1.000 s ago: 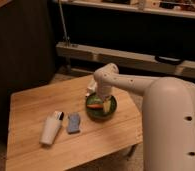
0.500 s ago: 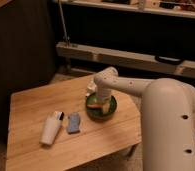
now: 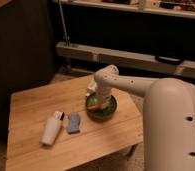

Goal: Place the pepper on the white sponge

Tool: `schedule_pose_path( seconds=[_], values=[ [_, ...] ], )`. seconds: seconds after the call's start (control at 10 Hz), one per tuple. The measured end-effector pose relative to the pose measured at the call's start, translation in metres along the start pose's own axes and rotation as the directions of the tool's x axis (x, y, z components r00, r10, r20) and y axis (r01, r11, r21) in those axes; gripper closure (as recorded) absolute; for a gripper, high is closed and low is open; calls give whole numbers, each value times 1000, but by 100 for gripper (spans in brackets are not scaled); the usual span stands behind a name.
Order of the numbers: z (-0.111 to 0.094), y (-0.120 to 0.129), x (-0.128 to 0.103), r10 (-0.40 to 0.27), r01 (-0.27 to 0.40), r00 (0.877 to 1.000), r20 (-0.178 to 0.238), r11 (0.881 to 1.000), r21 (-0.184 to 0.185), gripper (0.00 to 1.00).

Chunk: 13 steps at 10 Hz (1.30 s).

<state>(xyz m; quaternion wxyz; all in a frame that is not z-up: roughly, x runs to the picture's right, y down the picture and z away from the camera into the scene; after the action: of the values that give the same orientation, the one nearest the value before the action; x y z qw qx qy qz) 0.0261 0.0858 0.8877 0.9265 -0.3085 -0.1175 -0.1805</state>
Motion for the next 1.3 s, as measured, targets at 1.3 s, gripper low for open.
schedule_pose_path(
  seconds=[1.3],
  values=[
    [-102, 59, -189, -600, 546, 791, 119, 780, 307, 100]
  ],
)
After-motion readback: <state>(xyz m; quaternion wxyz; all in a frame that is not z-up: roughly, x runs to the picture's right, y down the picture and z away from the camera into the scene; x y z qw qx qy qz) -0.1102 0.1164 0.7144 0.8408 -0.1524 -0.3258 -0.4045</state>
